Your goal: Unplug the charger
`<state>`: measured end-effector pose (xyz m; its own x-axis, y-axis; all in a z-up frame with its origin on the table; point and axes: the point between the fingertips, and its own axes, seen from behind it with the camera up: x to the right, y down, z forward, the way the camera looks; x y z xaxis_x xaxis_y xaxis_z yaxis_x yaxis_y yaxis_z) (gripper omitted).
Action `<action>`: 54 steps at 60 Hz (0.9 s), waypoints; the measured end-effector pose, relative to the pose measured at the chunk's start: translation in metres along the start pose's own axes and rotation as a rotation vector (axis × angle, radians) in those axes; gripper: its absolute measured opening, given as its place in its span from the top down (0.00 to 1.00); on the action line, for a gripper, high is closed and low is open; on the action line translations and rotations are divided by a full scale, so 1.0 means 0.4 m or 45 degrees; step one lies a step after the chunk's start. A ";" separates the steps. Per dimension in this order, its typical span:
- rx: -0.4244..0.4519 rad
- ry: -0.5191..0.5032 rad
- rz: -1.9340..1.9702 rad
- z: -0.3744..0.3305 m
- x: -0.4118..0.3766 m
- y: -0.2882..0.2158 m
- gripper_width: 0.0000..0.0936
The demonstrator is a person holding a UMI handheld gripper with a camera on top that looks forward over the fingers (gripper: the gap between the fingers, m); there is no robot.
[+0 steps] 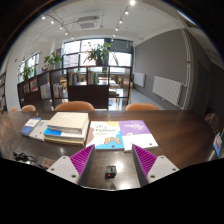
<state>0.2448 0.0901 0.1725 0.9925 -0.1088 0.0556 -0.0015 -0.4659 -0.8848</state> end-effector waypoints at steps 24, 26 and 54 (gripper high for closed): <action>0.157 -0.027 0.031 -0.522 -0.139 -0.018 0.10; 0.145 -0.032 0.024 -0.550 -0.155 0.001 0.10; 0.041 -0.099 -0.087 -0.791 -0.316 0.217 0.10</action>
<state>0.0805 -0.2144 0.2351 0.9966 -0.0084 0.0815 0.0694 -0.4411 -0.8948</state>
